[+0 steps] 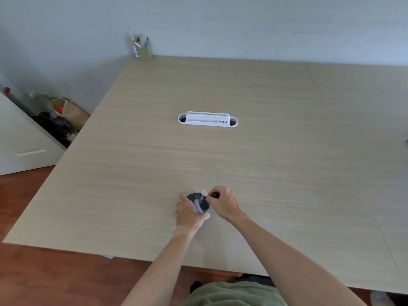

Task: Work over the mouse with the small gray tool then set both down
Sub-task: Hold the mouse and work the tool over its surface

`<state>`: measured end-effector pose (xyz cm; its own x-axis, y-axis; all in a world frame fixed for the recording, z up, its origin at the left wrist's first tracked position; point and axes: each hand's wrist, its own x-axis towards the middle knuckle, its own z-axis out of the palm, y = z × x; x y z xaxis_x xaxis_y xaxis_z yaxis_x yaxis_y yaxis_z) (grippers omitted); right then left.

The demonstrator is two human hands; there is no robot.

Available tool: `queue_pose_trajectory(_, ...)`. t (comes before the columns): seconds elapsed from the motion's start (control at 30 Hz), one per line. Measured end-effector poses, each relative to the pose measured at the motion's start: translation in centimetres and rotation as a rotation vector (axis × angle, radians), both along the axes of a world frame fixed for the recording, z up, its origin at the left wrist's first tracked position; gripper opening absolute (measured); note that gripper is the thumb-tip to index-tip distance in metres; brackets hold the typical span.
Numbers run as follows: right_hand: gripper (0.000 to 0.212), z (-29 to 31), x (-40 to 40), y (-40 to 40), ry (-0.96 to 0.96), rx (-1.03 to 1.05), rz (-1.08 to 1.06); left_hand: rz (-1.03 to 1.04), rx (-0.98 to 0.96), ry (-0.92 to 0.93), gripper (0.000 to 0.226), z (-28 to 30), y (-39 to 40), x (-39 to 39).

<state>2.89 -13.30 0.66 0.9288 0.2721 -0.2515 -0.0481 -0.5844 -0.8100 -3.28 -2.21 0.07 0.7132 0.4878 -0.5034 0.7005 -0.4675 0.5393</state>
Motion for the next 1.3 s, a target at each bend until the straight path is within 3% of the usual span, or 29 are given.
queue_pose_trajectory(0.07, 0.012, -0.3, -0.2, 0.3, 0.037, -0.023, 0.068, -0.007, 0.018, 0.019, 0.089, 0.2, 0.0, 0.0)
queue_pose_trajectory(0.27, 0.012, -0.5, 0.6, 0.4, -0.144, -0.099, -0.082, -0.023, 0.057, 0.062, 0.087, 0.5, -0.1, 0.1)
queue_pose_trajectory(0.47, 0.013, -0.6, 1.0, 0.3, -0.021, -0.059, 0.075, -0.03, 0.055, 0.065, 0.082, 0.6, 0.1, 0.2)
queue_pose_trajectory(0.6, 0.014, -0.6, 1.6, -0.3, -0.082, -0.15, -0.094, -0.041, 0.049, 0.076, 0.084, 0.7, 0.4, 0.1)
queue_pose_trajectory(0.67, 0.012, -0.3, 1.7, -0.1, -0.095, -0.077, -0.171, -0.036, 0.037, 0.066, 0.085, 0.6, 0.6, 0.0)
queue_pose_trajectory(0.8, 0.008, -0.3, 1.1, 1.0, 0.013, -0.025, 0.008, -0.039, 0.032, 0.042, 0.089, 0.5, 0.7, 0.0)
queue_pose_trajectory(1.0, 0.012, -0.2, 1.6, 0.9, -0.115, -0.077, -0.116, -0.043, 0.04, 0.049, 0.088, 0.6, 0.7, 0.1)
queue_pose_trajectory(1.17, 0.009, 0.0, 1.5, 1.8, 0.005, -0.058, 0.09, -0.053, 0.037, 0.035, 0.086, 0.6, 0.8, 0.2)
queue_pose_trajectory(1.3, 0.015, -0.2, 1.6, 1.4, -0.11, -0.155, -0.019, -0.047, 0.045, 0.039, 0.089, 0.7, 0.8, 0.3)
